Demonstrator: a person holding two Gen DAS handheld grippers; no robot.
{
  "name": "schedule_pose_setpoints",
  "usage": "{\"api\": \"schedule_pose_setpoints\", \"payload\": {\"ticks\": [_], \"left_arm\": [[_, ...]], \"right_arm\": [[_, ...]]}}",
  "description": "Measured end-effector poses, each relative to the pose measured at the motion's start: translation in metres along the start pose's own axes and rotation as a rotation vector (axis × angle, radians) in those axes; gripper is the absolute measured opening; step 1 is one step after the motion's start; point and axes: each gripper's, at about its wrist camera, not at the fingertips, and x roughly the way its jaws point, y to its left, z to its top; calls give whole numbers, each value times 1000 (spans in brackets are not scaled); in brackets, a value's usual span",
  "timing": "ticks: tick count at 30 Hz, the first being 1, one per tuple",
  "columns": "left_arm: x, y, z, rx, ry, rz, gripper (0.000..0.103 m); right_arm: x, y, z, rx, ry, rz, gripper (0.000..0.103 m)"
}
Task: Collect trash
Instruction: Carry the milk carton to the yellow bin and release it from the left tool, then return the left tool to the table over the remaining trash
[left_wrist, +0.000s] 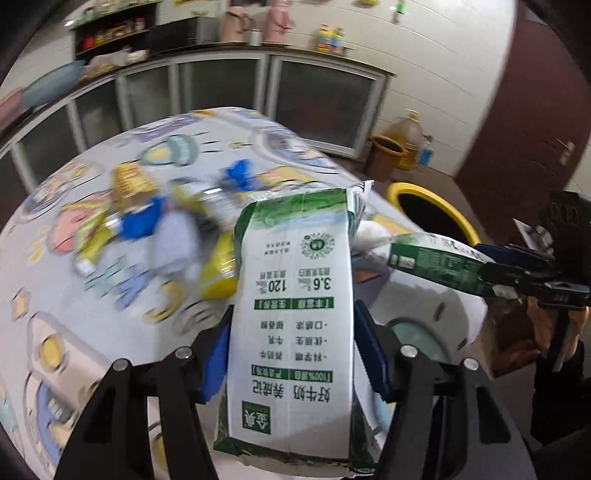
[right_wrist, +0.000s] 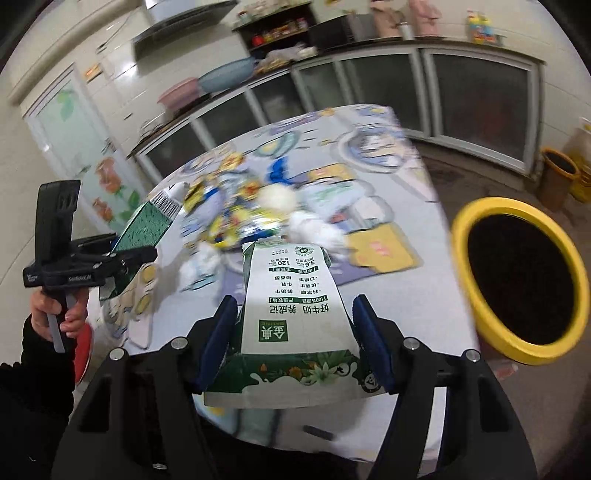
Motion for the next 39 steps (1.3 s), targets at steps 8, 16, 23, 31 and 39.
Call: {"api": "schedule_pose_setpoints", "payload": {"ticks": [8, 16, 23, 31, 39], "left_arm": [[58, -74, 62, 77, 11, -158, 58], [119, -140, 114, 110, 29, -261, 58], [176, -193, 140, 124, 68, -306, 58], [206, -221, 158, 82, 83, -365, 84], [176, -209, 155, 54, -5, -327, 95]], "right_arm": [[-56, -82, 8, 136, -129, -176, 61], [-72, -139, 26, 206, -180, -326, 61], [-50, -192, 26, 293, -149, -416, 60], [-39, -232, 13, 391, -102, -498, 83], [-75, -233, -5, 440, -158, -526, 83]]}}
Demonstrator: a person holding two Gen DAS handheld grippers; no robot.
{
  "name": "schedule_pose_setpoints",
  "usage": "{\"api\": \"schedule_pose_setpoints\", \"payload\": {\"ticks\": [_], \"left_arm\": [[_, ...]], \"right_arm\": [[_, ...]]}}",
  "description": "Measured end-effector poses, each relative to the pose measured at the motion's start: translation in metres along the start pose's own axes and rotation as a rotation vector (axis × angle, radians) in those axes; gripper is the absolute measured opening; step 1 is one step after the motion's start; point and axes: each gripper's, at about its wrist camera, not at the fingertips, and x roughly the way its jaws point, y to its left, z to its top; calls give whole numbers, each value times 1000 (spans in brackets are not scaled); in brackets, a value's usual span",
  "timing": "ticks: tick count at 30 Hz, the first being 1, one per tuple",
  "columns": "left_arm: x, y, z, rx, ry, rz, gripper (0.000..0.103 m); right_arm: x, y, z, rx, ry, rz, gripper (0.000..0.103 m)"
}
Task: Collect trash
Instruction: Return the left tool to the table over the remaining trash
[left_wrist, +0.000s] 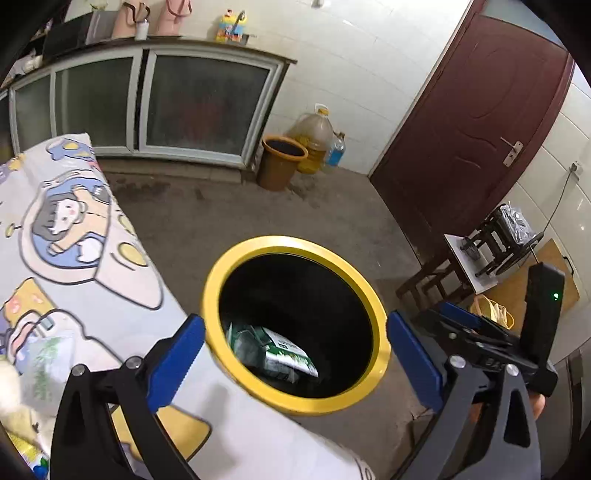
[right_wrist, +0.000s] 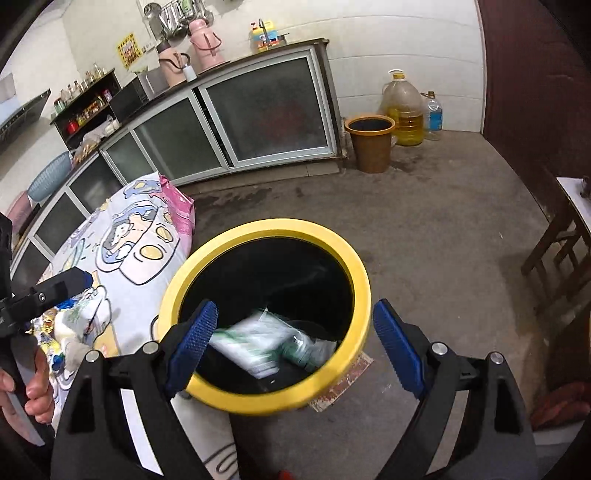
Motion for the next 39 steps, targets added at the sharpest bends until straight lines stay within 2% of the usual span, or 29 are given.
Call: {"api": "schedule_pose_setpoints", "payload": {"ticks": [4, 9, 14, 18, 23, 25, 32, 39], "left_arm": [[-28, 12, -14, -31, -30, 0, 95], [-80, 41, -43, -38, -90, 62, 95], [-153, 80, -77, -23, -180, 217, 95], [-213, 124, -106, -60, -235, 320, 95], [-264, 179, -141, -75, -243, 521, 95], [-277, 201, -153, -81, -225, 583, 95], [-295, 254, -181, -89, -178, 661, 95], [-295, 295, -182, -190, -191, 652, 95]], "right_arm": [[-24, 10, -13, -8, -33, 29, 84], [-42, 45, -25, -83, -70, 94, 84], [-47, 95, -37, -191, -89, 161, 84], [-47, 137, -41, -278, -91, 228, 84], [-38, 184, -43, -351, -44, 316, 84], [-31, 206, -47, -390, -14, 353, 84], [-7, 272, -70, -586, 64, 366, 83], [14, 310, -90, -738, 113, 343, 75]]}}
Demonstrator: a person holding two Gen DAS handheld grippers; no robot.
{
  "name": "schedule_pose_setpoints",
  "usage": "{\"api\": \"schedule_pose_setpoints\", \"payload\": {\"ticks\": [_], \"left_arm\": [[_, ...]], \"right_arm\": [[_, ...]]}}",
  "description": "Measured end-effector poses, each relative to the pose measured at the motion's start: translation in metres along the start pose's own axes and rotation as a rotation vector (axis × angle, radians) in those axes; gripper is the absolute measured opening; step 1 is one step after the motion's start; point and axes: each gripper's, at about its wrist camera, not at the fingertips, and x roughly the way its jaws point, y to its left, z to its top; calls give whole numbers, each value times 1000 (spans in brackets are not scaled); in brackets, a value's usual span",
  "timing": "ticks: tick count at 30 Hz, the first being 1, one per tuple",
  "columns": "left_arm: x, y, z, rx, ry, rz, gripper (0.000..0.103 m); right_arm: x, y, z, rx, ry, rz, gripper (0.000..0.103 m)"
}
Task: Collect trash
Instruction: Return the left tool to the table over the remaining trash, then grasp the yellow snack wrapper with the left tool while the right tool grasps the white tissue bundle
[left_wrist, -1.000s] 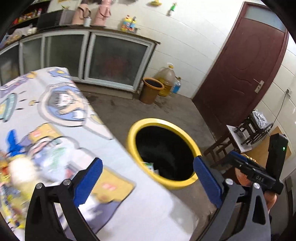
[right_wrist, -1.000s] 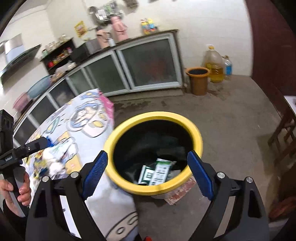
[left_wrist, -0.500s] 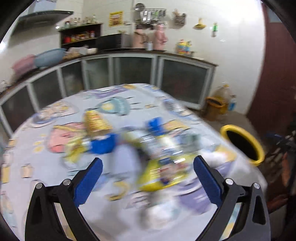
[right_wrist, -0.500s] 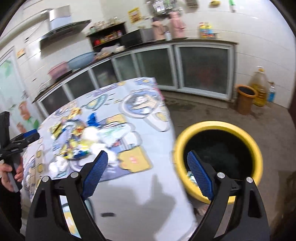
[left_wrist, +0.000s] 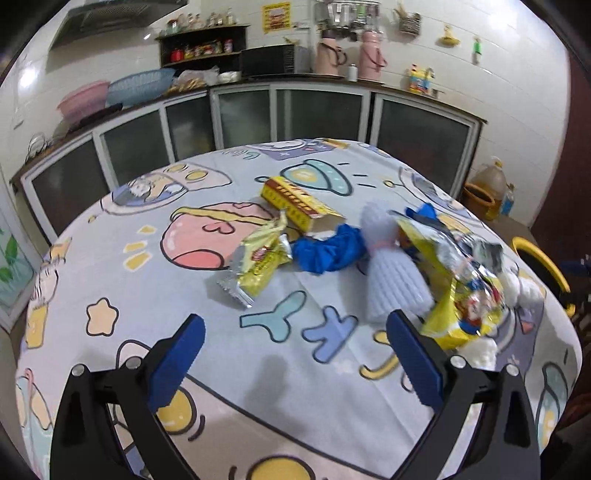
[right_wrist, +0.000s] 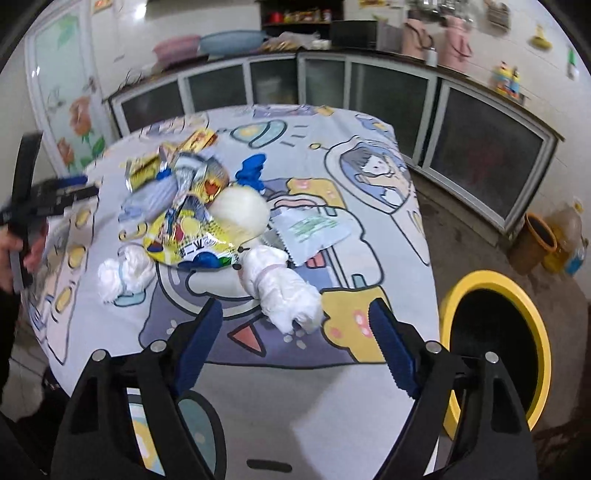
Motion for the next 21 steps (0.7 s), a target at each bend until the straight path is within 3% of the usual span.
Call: {"api": "schedule_pose_setpoints", "payload": {"ticks": [8, 17, 21], "left_arm": [[37, 15, 15, -19, 40, 31, 95], [99, 36, 36, -108, 149, -17, 95], [113, 40, 36, -158, 160, -66, 95]], "right_arm": [[27, 3, 5, -31, 43, -8, 71], [46, 7, 12, -52, 70, 2, 69], [55, 5, 14, -58, 87, 6, 68]]}}
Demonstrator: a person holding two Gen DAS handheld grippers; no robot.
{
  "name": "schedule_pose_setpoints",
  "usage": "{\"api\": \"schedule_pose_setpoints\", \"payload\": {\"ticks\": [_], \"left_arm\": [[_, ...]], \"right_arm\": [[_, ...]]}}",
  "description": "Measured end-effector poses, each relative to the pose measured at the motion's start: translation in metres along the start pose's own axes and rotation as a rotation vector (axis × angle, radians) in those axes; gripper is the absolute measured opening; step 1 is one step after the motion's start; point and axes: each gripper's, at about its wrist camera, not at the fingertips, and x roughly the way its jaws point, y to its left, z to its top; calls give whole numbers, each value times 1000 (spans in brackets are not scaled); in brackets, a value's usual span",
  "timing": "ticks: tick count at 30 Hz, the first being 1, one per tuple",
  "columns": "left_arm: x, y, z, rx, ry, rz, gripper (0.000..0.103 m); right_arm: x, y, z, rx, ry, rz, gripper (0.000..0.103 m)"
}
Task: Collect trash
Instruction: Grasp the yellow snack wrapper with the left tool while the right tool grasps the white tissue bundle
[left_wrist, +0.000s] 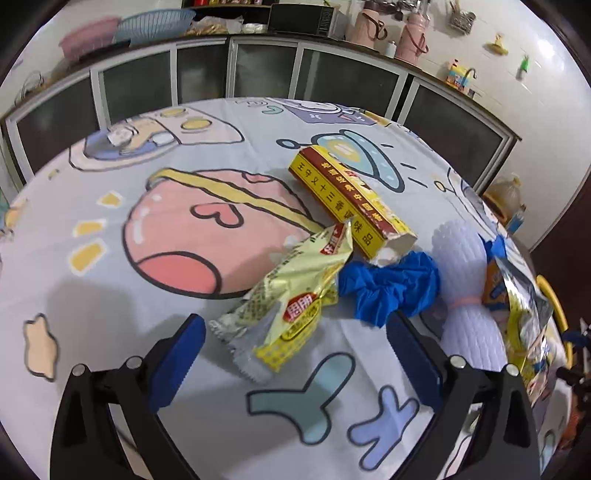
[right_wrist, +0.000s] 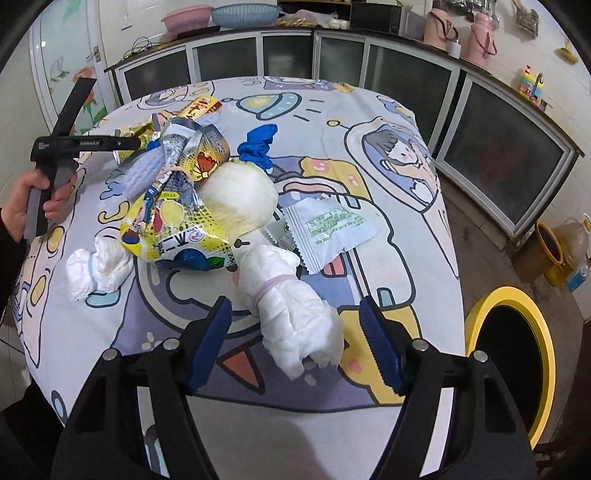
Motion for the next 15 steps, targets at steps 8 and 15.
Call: {"api": "schedule_pose_setpoints", "payload": {"ticks": [8, 15], "left_arm": [[16, -2, 3, -3, 20, -12, 73], [11, -4, -1, 16, 26, -33, 19]], "right_arm": [[15, -3, 2, 17, 34, 17, 60], [18, -5, 3, 57, 75, 45, 38]]}}
